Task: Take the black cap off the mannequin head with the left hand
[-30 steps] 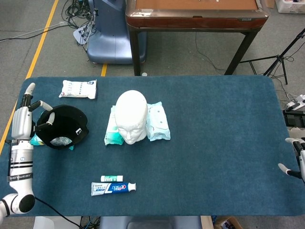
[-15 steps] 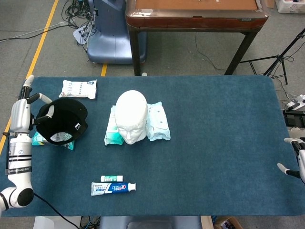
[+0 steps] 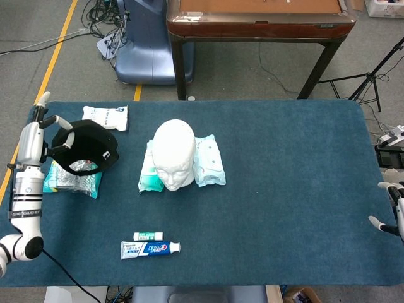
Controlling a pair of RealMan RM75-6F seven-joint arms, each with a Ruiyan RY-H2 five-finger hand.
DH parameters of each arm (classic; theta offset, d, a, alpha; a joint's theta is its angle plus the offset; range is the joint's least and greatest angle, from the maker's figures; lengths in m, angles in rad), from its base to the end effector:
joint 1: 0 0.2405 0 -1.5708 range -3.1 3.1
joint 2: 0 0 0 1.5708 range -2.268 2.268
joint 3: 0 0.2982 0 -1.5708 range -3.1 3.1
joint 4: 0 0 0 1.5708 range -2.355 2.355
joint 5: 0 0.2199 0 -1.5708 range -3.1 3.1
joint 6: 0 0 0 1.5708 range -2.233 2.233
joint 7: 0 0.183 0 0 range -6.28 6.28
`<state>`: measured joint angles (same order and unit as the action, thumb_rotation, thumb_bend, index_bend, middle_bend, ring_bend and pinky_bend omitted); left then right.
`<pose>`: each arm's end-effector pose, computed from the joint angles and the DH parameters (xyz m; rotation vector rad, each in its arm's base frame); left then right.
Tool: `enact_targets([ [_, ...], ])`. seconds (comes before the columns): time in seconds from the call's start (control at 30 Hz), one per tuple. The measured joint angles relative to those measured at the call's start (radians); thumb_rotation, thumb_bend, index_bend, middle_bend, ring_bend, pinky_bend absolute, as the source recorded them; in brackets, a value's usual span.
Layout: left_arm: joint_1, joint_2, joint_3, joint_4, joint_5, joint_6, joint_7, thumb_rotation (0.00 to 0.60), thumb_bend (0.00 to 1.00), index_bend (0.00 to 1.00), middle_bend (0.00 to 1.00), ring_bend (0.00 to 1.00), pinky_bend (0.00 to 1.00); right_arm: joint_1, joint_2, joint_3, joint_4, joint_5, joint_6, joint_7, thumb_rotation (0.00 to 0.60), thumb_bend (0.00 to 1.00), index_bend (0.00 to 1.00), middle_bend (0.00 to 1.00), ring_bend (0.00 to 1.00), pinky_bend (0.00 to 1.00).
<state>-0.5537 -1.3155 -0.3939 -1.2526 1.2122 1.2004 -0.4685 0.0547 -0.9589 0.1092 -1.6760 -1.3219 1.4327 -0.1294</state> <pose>-0.2743 0.4572 0.1860 -1.1110 -1.0499 -1.5010 -0.3786 -0.2227 0.2360 1.2795 -0.8215 0.6496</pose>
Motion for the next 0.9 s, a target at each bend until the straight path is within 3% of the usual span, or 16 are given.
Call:
enact_targets([
  [0.13,0.061,-0.026,0.059,0.032,0.062,0.067,-0.08,0.6,0.36,0.62,0.0,0.0,0.09,0.002,-0.004,-0.003,-0.002,-0.004,-0.002,-0.012,0.6,0.0,0.29,0.32,0.19,0.38],
  [0.43,0.165,-0.053,0.133,0.05,0.129,0.182,-0.164,0.6,0.36,0.62,0.0,0.0,0.09,0.007,-0.012,-0.006,-0.003,-0.003,-0.008,-0.029,0.6,0.0,0.29,0.32,0.19,0.38],
  [0.9,0.22,-0.023,0.169,0.002,0.158,0.207,-0.163,0.6,0.36,0.62,0.0,0.0,0.09,0.008,-0.01,-0.007,-0.002,-0.003,-0.008,-0.023,0.6,0.0,0.29,0.32,0.19,0.38],
])
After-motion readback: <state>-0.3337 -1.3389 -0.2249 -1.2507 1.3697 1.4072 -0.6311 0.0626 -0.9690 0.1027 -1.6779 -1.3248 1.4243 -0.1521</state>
